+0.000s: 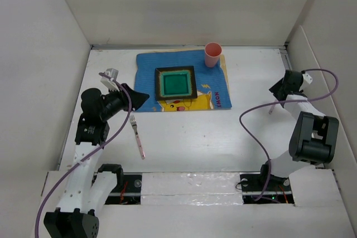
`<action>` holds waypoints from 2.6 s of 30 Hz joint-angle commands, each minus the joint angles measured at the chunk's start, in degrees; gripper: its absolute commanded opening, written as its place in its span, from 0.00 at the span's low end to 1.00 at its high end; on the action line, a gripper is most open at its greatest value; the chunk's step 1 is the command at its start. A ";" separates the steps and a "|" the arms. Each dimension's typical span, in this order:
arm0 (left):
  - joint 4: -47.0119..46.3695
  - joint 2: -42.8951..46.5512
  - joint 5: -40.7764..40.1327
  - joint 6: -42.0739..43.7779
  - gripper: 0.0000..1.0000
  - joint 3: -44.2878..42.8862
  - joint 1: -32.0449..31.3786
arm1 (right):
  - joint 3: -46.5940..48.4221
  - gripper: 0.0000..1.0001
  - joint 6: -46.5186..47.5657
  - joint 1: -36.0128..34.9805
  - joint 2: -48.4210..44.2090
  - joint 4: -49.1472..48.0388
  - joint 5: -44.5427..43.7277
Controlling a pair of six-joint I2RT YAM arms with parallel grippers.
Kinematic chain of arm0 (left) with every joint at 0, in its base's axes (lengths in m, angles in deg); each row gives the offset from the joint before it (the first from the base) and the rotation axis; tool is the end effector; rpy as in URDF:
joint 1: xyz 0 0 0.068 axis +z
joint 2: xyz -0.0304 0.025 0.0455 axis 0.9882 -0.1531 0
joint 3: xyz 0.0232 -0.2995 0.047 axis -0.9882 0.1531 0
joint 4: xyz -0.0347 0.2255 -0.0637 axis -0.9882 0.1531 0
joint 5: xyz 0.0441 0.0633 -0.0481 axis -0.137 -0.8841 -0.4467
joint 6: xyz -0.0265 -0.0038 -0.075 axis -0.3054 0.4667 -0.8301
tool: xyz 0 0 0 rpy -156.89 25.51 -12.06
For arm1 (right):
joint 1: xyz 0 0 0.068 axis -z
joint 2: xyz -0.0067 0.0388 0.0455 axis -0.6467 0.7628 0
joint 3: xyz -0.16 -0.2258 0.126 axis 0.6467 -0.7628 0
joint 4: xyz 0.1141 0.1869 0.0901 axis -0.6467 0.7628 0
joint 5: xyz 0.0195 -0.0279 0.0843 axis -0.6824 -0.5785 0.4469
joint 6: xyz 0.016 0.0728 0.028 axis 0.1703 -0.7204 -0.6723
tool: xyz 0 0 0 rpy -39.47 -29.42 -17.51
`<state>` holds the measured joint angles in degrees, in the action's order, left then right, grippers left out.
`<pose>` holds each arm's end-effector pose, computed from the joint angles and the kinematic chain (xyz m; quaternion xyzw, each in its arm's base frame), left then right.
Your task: Set the dinner table for one person
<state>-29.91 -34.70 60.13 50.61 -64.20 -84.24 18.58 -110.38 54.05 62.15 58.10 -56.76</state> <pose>0.1522 -0.0506 0.3613 0.0836 0.7217 -0.3914 0.5647 0.3151 -0.0960 0.2447 0.3985 0.7996 -0.0525 0.4462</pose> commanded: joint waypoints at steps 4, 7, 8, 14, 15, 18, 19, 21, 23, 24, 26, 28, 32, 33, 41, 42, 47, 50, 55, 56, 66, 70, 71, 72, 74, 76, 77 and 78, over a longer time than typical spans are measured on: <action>-3.56 4.89 3.00 -0.15 0.39 0.63 -0.29 | 0.55 0.66 0.62 4.17 3.97 -0.88 1.83; -3.82 5.43 4.05 -0.32 0.39 0.63 -0.29 | 4.05 0.61 3.53 4.70 7.23 2.19 2.83; -3.82 5.51 4.32 -0.24 0.39 0.63 -0.29 | 5.28 0.64 4.06 4.70 8.11 4.81 2.83; -2.77 6.13 4.41 0.29 0.39 -0.43 -1.61 | 15.14 0.47 5.64 5.31 15.75 14.85 4.58; -2.68 6.13 3.98 0.29 0.39 -0.43 -1.61 | 15.75 0.46 5.64 5.31 16.38 15.47 5.20; -2.68 6.39 4.23 0.29 0.39 -0.43 -2.14 | 16.90 0.41 6.25 5.31 17.61 17.23 8.01; -2.77 6.57 4.23 0.21 0.39 -0.26 -2.14 | 17.68 0.41 6.26 5.31 17.96 18.01 8.45; -2.77 6.83 4.23 0.21 0.38 -0.25 -2.66 | 18.48 0.41 5.82 5.31 18.66 20.47 8.28; -2.77 7.10 4.15 0.20 0.39 -0.43 -2.66 | 18.74 0.40 5.65 5.31 18.58 22.93 8.11; -2.86 7.27 4.15 -0.06 0.39 -0.52 -2.66 | 18.48 0.40 5.04 5.31 18.40 23.38 7.84; -2.94 7.54 4.23 -0.06 0.39 -0.61 -2.66 | 17.95 0.39 4.50 5.31 17.88 24.60 7.75; -3.03 7.97 4.41 -0.23 0.39 -0.69 -3.27 | 18.39 0.36 4.32 4.70 18.05 25.92 7.32; -2.24 8.41 3.53 0.20 0.39 -0.96 -3.89 | 19.44 0.23 5.20 1.89 18.93 28.39 7.05; -2.24 8.68 3.44 0.29 0.39 -0.96 -3.89 | 20.14 0.22 6.16 1.28 19.10 28.83 7.05; -2.24 9.47 3.53 0.38 0.39 -0.69 -4.42 | 17.08 0.00 8.01 -1.71 17.00 27.87 8.63; -2.07 9.64 3.53 0.38 0.39 -0.43 -4.42 | 16.38 0.00 8.02 -1.72 15.52 27.26 8.54; -2.07 9.21 2.30 0.64 0.39 -0.52 -4.42 | 10.32 0.00 9.16 -5.67 6.20 21.01 5.82; -2.07 8.68 1.08 1.00 0.39 -0.96 -4.42 | 7.42 0.00 9.77 -10.23 -0.12 20.04 6.26; 1.44 8.41 -3.30 2.57 0.39 -0.87 -4.42 | -0.13 0.00 7.85 -24.25 -11.10 15.75 7.04; 1.45 8.41 -3.32 2.58 0.39 -0.87 -4.42 | -0.15 0.00 7.84 -24.31 -11.13 15.74 7.05; 4.79 7.45 -11.76 4.69 0.41 -2.10 -4.42 | -2.09 0.00 4.68 -47.23 -15.00 13.28 7.32; 5.14 6.75 -12.82 4.78 0.41 -1.92 -4.42 | -1.74 0.00 3.89 -50.93 -13.25 9.06 7.92; 5.14 6.66 -12.82 4.78 0.41 -1.92 -4.42 | -0.87 0.00 4.06 -50.94 -12.11 8.97 7.93; 4.88 6.74 -12.73 4.69 0.41 -1.75 -3.90 | 0.01 0.00 4.32 -50.94 -9.75 9.14 8.19; 5.05 6.66 -13.17 4.69 0.41 -1.57 -3.89 | 2.39 0.00 5.81 -50.94 -7.01 8.01 8.46; 5.14 6.48 -13.17 4.77 0.41 -1.40 -3.89 | 4.84 0.00 6.96 -48.57 -1.83 7.03 9.06; 5.14 6.48 -13.34 4.69 0.41 -1.31 -3.89 | 7.64 0.00 7.31 -47.61 0.10 7.12 10.37; 5.14 6.48 -13.60 4.69 0.41 -1.22 -3.89 | 8.97 0.00 7.66 -46.55 1.77 6.60 11.17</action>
<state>-23.70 -28.30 47.15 54.46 -63.81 -88.33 21.92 -104.61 4.91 60.88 69.84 -47.23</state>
